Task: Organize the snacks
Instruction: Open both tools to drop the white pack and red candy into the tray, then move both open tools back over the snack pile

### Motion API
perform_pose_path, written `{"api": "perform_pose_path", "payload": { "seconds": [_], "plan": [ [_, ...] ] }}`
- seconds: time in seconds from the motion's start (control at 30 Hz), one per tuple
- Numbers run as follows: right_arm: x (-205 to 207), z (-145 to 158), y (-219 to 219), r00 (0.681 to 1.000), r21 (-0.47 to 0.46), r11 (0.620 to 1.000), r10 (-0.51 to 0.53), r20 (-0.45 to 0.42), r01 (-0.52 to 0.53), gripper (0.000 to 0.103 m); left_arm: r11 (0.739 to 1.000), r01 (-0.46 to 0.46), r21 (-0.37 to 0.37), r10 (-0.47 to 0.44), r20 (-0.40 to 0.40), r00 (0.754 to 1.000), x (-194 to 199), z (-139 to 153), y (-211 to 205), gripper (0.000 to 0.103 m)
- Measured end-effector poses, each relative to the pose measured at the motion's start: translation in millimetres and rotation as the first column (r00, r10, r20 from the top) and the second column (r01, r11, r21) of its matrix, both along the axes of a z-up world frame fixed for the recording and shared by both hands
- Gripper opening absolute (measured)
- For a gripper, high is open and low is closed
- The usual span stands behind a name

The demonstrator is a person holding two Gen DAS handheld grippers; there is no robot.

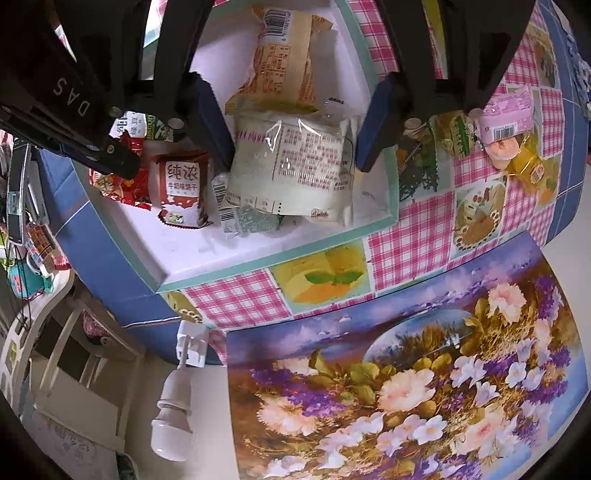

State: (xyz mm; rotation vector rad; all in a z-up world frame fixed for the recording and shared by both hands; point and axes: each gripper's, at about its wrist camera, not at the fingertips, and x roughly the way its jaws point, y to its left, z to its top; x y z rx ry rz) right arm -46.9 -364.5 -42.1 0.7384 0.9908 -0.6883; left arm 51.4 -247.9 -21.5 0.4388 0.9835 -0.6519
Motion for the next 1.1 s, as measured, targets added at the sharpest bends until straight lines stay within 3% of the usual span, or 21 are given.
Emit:
{"api": "perform_pose_path", "payload": {
  "seconds": [0.23,0.63,0.77,0.83,0.93,1.1],
  "plan": [
    [-0.1,-1.7,1.0,1.000,0.010,1.000,0.000,-0.004,0.000,0.024,1.000,0.000,0.017,0.000,0.021,1.000,-1.5,6.9,2.0,0.072],
    [3.9,-8.8,2.4,0.999,0.024,1.000,0.014,-0.053,-0.012,0.027,0.993,-0.116,0.028,0.116,-0.001,0.993,14.7,18.7,28.4,0.073],
    [4.3,-9.3,2.5,0.998,0.023,1.000,0.010,-0.064,-0.008,0.030,0.985,-0.168,0.025,0.168,-0.018,0.986,22.4,17.1,39.6,0.082],
    [4.6,-9.5,2.5,0.998,0.024,1.000,0.010,-0.066,-0.009,0.036,0.980,-0.195,0.025,0.196,-0.033,0.980,26.4,15.0,45.5,0.082],
    [5.0,-8.3,2.9,0.998,0.018,1.000,0.013,-0.066,-0.011,0.055,0.974,-0.225,0.027,0.226,-0.039,0.973,30.0,13.9,52.0,0.082],
    [7.1,-6.4,4.3,0.998,0.009,1.000,0.025,-0.059,-0.025,0.067,0.960,-0.279,0.017,0.280,-0.043,0.959,36.8,13.9,62.7,0.083]
  ]
}}
